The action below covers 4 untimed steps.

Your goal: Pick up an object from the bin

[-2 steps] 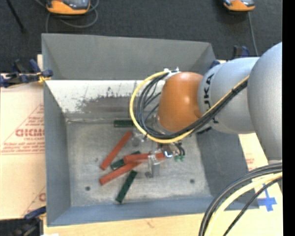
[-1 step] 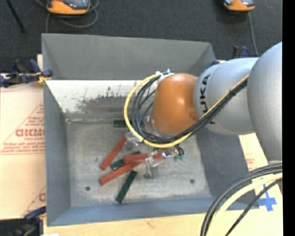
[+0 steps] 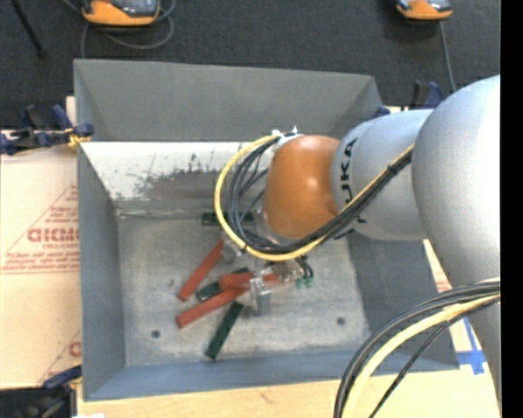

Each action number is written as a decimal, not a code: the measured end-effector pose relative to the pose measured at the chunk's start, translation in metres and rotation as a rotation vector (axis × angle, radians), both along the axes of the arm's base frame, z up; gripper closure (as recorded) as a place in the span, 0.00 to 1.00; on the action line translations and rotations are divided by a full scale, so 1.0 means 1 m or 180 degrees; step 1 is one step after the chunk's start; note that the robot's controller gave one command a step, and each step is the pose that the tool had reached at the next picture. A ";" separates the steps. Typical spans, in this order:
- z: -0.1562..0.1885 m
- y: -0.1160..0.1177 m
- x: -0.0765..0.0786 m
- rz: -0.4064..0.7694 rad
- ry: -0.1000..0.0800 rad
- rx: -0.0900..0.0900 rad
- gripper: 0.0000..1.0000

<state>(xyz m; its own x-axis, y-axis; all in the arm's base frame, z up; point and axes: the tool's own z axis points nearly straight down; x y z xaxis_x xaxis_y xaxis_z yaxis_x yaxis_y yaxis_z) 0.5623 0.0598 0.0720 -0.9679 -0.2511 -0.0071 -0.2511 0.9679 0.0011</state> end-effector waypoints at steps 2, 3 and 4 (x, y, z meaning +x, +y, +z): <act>0.002 -0.001 0.002 0.0013 -0.0003 -0.0009 1.00; 0.006 -0.002 0.003 0.0015 0.0001 -0.0011 1.00; 0.031 -0.003 0.005 0.0011 -0.0001 -0.0011 1.00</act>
Offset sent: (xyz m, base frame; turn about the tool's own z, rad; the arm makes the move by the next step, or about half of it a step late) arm 0.0000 0.0000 0.0000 0.0000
